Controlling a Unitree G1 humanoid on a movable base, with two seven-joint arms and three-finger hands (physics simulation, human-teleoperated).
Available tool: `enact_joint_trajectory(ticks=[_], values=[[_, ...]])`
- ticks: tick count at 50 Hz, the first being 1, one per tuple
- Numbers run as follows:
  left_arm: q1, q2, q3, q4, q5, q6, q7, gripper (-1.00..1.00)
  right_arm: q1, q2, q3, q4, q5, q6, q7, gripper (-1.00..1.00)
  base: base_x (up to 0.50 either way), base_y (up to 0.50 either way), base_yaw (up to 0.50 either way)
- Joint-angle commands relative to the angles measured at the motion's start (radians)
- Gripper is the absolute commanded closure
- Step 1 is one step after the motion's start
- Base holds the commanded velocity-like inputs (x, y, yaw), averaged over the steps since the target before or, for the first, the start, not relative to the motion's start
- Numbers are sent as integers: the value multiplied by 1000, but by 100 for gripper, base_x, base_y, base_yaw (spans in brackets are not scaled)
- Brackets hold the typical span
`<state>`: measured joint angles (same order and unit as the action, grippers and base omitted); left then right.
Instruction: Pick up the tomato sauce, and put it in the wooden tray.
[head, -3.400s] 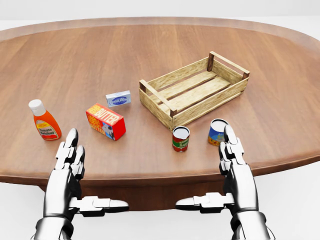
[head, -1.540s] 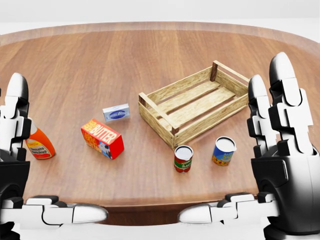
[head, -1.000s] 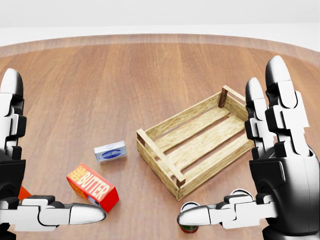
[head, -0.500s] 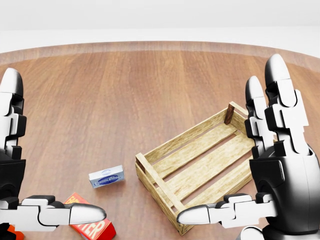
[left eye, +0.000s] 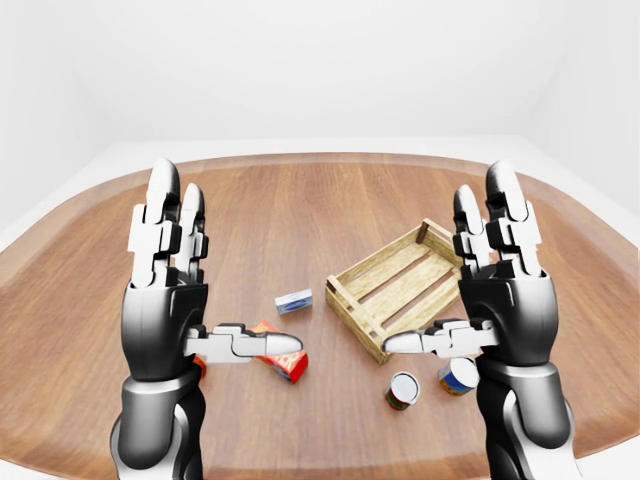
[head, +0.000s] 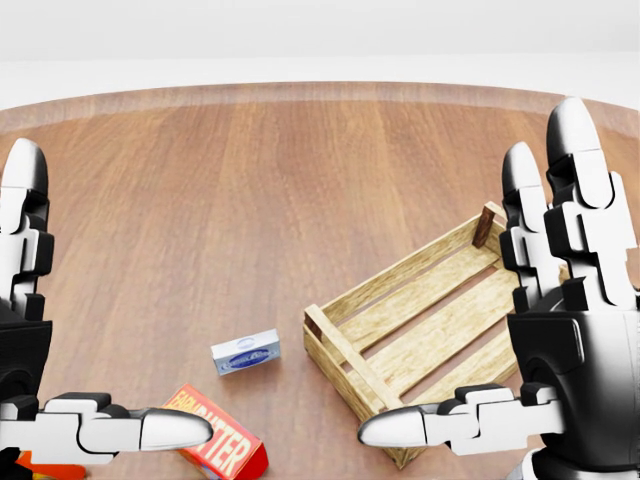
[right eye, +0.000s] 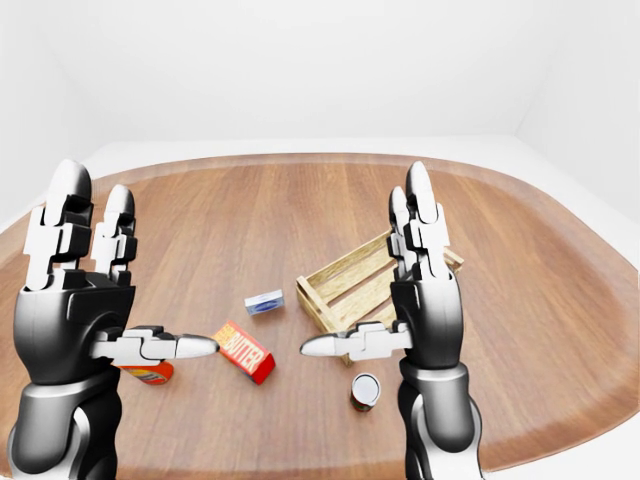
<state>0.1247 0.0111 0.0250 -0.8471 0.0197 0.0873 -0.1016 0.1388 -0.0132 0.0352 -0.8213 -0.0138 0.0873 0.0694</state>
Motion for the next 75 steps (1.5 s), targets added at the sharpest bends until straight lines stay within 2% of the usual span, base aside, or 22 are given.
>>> enact_joint_trajectory(ticks=[1,23,35,40,46,61,75], values=[[-1,1,3,-5,-1,0,-1,-100,3,8,5,4,10,0,3,-100,0,0,0],[-9,1,16,-8,-11,0,-2,-100,10,2,17,32,0,0,-5,-100,0,0,0],[-14,2,27,-4,-13,0,-3,-100,66,0,49,-16,-4,0,-18,-100,0,0,0],[-25,3,45,-29,-25,0,-6,-100,108,-4,97,-36,-6,0,-42,-100,0,0,0],[-22,3,49,-42,-29,0,-6,-100,228,-51,159,-53,-12,0,-60,-100,0,0,0],[-22,3,51,-46,-28,0,-8,-100,436,-143,228,-178,-5,0,-99,-100,0,0,0],[-26,4,52,-32,-27,0,-6,-100,587,-238,262,-138,7,0,-150,-100,0,0,0]])
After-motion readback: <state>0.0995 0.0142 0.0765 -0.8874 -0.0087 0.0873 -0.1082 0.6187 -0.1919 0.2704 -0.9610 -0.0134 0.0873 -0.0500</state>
